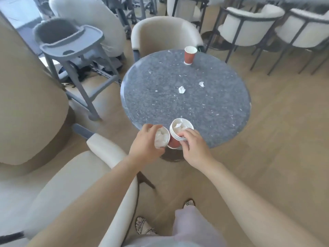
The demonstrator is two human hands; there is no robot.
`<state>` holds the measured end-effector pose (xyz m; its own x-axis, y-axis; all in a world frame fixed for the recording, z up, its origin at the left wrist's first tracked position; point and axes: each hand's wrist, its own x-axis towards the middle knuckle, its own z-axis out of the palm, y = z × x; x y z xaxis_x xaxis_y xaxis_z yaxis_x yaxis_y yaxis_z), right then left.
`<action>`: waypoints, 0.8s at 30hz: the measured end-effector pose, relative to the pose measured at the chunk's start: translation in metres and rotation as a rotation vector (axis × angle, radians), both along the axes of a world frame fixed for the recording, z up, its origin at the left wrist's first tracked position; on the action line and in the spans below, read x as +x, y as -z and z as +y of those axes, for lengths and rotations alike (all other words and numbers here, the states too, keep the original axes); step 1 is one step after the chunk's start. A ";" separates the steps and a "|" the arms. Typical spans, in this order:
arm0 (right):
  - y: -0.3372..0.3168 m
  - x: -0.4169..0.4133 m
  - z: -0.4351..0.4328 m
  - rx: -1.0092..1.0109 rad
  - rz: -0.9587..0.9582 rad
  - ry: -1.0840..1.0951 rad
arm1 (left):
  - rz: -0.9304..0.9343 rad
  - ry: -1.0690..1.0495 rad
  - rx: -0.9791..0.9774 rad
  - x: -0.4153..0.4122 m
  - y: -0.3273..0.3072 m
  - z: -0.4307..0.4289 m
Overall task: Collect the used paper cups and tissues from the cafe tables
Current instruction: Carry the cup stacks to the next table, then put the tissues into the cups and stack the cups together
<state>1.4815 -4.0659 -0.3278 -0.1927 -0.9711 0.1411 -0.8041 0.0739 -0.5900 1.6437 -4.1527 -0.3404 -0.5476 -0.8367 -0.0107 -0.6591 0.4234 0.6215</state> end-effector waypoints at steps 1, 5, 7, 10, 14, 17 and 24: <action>0.000 -0.015 0.002 0.006 0.000 0.031 | 0.000 0.035 0.003 -0.019 0.002 -0.004; 0.001 -0.083 0.007 0.029 0.002 0.146 | -0.028 0.141 0.040 -0.100 0.008 -0.017; 0.002 -0.119 0.005 0.035 0.002 0.173 | -0.031 0.165 0.041 -0.141 0.011 -0.024; 0.004 -0.168 0.001 0.045 -0.005 0.198 | -0.043 0.195 0.035 -0.197 0.013 -0.035; 0.011 -0.214 -0.003 0.048 -0.016 0.241 | -0.071 0.251 0.025 -0.249 0.016 -0.046; 0.019 -0.233 -0.007 0.070 -0.035 0.269 | -0.101 0.299 0.025 -0.269 0.019 -0.055; 0.030 -0.259 -0.035 0.133 -0.028 0.310 | -0.159 0.377 0.010 -0.297 0.030 -0.089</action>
